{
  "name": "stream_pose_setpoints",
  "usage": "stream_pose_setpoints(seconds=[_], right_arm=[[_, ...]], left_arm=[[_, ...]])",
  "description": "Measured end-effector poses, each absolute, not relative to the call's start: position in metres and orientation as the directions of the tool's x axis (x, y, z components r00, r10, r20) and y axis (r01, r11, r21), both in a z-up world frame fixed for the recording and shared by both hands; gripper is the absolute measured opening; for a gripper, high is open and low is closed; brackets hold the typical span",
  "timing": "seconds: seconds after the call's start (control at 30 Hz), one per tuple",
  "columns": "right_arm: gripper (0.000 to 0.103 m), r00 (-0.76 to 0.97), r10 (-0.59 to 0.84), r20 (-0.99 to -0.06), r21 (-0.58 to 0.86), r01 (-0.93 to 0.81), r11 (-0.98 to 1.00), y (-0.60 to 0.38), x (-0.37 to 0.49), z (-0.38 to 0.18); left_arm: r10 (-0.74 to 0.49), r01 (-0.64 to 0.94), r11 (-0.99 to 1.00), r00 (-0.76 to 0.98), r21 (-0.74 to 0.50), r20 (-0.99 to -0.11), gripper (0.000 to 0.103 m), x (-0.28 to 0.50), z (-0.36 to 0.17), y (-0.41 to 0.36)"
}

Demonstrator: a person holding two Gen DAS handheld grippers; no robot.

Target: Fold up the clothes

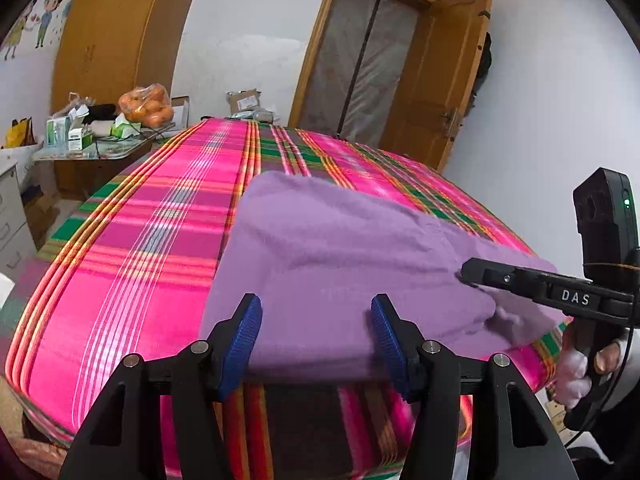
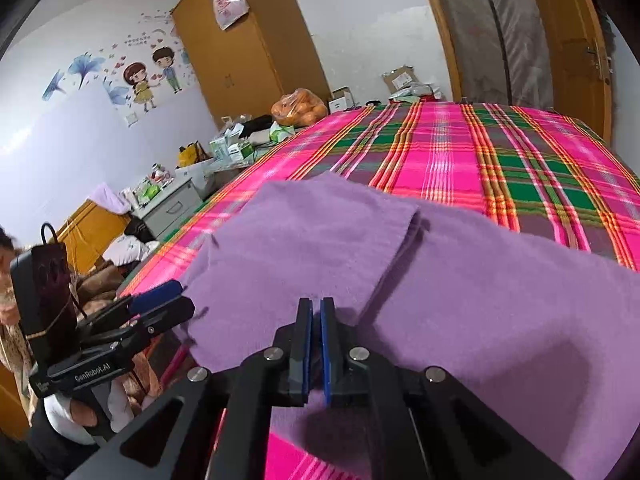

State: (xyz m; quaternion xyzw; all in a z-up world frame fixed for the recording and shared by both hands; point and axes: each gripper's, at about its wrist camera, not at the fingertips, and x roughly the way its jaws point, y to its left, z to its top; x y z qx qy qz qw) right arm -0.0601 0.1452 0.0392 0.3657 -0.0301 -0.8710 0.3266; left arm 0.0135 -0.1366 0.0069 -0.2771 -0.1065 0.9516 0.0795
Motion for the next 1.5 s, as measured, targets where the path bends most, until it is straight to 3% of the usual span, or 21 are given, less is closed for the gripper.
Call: stream_pose_setpoints(seconds=[0.2,0.53,0.83,1.17,1.5], right_arm=[[0.007,-0.509,-0.576,-0.64,0.3,0.524,-0.797,0.138,-0.08,0.04],[0.007,-0.503,-0.568,-0.651,0.313,0.504,-0.805,0.131,-0.114,0.057],[0.008,-0.51,-0.533,-0.675,0.312,0.458,-0.832,0.13,-0.17,0.051],[0.009,-0.47,-0.58,-0.665,0.41,0.42,-0.81,0.143,-0.186,0.032],[0.009,-0.446,-0.622,-0.644,0.475,0.405,-0.782,0.154,-0.193,0.025]], left_arm=[[0.196,-0.074,-0.97,-0.803,-0.232,-0.563,0.06,-0.014,0.004,-0.138],[0.23,-0.108,-0.962,-0.817,-0.251,-0.529,0.06,-0.015,0.014,-0.144],[0.214,-0.111,-0.97,-0.818,-0.217,-0.535,0.06,-0.079,0.054,-0.149],[0.228,-0.049,-0.961,-0.703,-0.273,-0.673,0.06,-0.167,0.027,-0.162],[0.209,-0.037,-0.967,-0.686,-0.253,-0.697,0.06,-0.174,0.019,-0.155]])
